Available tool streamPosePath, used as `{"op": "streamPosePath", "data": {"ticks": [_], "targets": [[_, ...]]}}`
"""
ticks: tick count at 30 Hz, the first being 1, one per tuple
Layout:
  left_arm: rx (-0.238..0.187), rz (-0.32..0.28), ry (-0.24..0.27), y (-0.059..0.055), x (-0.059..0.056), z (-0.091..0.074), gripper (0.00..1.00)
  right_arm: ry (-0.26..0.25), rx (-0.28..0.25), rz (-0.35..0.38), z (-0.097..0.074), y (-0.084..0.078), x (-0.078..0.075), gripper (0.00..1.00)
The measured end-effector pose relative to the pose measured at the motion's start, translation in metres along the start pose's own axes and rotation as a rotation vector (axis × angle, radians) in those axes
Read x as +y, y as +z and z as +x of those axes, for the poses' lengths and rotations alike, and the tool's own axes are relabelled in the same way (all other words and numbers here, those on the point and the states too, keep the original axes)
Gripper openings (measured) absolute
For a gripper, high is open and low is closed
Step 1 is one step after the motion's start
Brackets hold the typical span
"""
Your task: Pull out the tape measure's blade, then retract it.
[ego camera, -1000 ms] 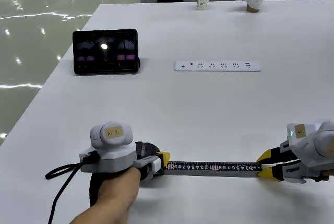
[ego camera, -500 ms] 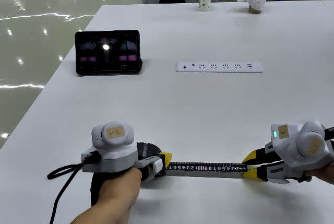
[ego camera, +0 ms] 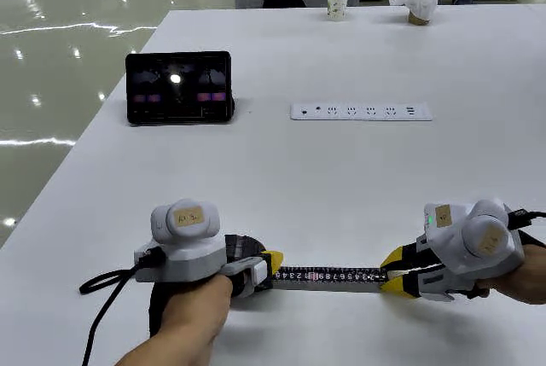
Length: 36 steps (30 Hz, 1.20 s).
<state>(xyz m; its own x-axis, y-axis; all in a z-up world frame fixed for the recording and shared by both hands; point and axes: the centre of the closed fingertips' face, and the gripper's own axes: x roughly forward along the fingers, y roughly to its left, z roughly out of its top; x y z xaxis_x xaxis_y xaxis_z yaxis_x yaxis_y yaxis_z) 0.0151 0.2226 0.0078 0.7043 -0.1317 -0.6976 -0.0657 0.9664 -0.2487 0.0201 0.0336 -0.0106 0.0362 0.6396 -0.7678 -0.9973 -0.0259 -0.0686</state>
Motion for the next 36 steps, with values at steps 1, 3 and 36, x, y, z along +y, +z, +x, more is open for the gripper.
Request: {"op": "streamPosePath", "data": {"ticks": [1, 3, 36], "targets": [[0.001, -0.001, -0.001, 0.000, 0.000, 0.000, 0.62, 0.002, -0.004, 0.002, 0.001, 0.002, 0.000, 0.10], [0.002, -0.001, -0.002, 0.000, 0.000, 0.000, 0.62, 0.003, -0.003, -0.003, 0.004, 0.005, 0.001, 0.10], [0.009, -0.012, -0.018, 0.000, 0.000, 0.000, 0.62, 0.027, -0.049, 0.001, 0.034, 0.040, 0.006, 0.10]]}}
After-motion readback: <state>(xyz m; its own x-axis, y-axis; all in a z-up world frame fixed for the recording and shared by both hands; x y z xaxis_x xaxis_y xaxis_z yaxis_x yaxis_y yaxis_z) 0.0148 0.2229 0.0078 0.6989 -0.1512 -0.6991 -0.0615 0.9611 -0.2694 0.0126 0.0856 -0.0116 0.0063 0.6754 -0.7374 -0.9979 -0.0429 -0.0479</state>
